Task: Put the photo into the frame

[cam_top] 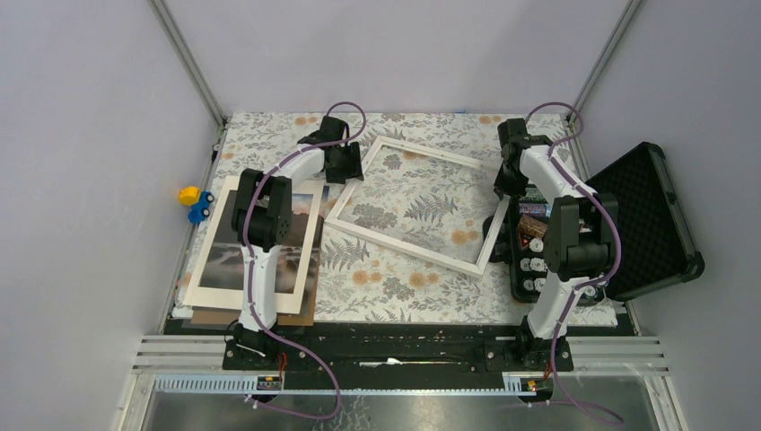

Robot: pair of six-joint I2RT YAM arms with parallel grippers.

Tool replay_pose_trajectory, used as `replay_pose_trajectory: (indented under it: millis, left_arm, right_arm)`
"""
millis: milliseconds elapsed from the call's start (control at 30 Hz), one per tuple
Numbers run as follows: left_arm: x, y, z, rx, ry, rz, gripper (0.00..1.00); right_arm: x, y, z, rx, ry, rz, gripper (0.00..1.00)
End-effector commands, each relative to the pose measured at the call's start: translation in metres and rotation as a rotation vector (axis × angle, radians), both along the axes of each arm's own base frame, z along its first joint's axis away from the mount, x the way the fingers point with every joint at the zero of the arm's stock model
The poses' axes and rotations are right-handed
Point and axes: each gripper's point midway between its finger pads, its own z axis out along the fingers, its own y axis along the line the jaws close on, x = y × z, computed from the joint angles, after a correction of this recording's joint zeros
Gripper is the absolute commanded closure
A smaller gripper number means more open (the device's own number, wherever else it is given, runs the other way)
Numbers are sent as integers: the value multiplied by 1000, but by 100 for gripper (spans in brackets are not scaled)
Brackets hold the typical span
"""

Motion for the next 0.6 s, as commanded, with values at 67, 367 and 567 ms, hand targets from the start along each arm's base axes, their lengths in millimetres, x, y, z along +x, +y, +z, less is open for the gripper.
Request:
replay_pose_trajectory:
  millis: [67,367,567]
  left_arm:
    - [-20,-8,-11,-44,79,-10,37]
    - [-68,-18,-24,-229,224,10,36]
    - [-102,-24,0,-351,230,9,34]
  right_arm:
    - [9,-7,10,-46,-13,9,100]
    - [55,3,20,-27,-77,270,100]
    - [94,32,47,74,-217,401,79]
